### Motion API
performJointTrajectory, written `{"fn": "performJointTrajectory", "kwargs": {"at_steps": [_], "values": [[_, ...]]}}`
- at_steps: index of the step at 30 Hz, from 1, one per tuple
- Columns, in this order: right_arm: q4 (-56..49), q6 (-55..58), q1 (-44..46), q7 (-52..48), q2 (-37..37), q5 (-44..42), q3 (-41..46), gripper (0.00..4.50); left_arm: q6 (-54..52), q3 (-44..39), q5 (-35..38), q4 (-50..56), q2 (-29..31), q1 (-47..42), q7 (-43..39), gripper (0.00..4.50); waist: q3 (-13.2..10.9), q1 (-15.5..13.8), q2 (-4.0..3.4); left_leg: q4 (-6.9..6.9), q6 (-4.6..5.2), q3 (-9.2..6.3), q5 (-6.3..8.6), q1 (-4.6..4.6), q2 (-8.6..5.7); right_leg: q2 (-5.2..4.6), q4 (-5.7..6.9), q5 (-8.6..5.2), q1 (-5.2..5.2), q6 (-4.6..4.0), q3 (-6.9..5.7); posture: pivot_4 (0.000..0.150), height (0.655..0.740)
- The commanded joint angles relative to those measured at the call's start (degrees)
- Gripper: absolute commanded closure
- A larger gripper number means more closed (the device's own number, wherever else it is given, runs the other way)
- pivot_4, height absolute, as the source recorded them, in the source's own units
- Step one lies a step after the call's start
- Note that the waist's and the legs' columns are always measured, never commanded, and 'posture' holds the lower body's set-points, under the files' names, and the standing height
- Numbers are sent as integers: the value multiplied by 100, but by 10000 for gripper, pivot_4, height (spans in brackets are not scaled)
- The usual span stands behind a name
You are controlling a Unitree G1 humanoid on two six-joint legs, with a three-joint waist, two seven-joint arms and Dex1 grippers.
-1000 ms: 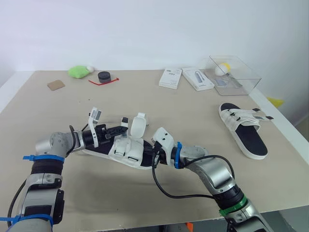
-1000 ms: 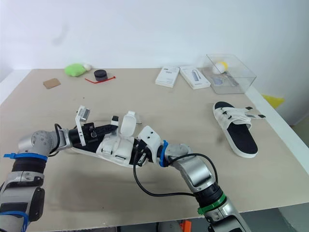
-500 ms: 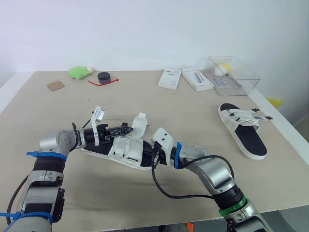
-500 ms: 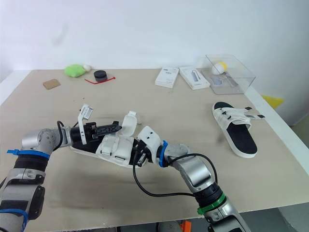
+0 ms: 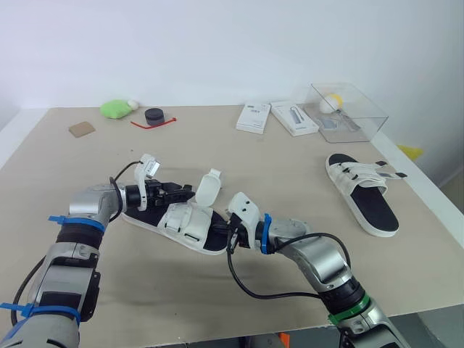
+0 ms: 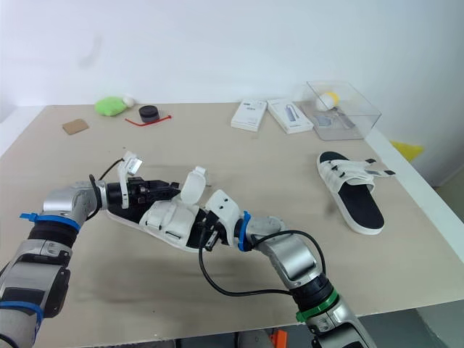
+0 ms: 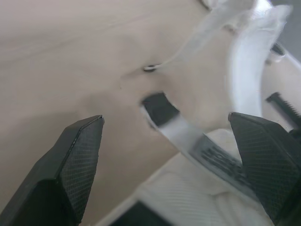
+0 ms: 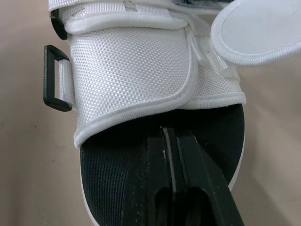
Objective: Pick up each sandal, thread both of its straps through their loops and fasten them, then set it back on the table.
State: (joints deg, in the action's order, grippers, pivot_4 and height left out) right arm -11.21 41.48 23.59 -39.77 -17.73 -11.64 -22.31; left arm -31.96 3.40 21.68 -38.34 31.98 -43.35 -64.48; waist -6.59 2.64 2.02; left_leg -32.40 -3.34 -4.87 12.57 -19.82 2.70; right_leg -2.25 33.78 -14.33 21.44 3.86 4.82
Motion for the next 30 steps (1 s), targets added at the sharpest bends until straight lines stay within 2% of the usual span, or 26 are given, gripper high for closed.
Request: {"fn": "performJointTrajectory", "kwargs": {"at_steps": [1,10,18,23,30], "values": [[102,136,-25,24,-67,57,-42,45000,428,137,-411,-14,136,-3,-121,1025,0,-1,0,0,-1,0,1,-2,0,0,0,0,0,0,1,1500,7400],[125,113,13,12,-52,66,-36,45000,678,168,-700,168,162,169,-294,1025,2,0,3,0,4,-1,6,-8,0,1,0,0,0,0,0,1500,7400],[16,94,-9,-3,-31,18,-23,45000,811,-372,-598,-514,359,-421,-162,1025,-3,0,9,0,5,-5,6,-17,0,6,1,0,9,0,-1,1500,7400],[42,81,-4,-17,-21,26,-53,45000,2204,20,-1405,-871,512,-421,31,1025,-4,1,12,0,5,-8,5,-25,0,7,2,1,13,0,0,1500,7400],[80,55,45,-28,-14,35,-48,45000,3566,367,-2104,-1393,568,-327,117,1025,-2,-1,12,0,5,-8,5,-27,1,8,8,1,3,0,1,1500,7400]]}}
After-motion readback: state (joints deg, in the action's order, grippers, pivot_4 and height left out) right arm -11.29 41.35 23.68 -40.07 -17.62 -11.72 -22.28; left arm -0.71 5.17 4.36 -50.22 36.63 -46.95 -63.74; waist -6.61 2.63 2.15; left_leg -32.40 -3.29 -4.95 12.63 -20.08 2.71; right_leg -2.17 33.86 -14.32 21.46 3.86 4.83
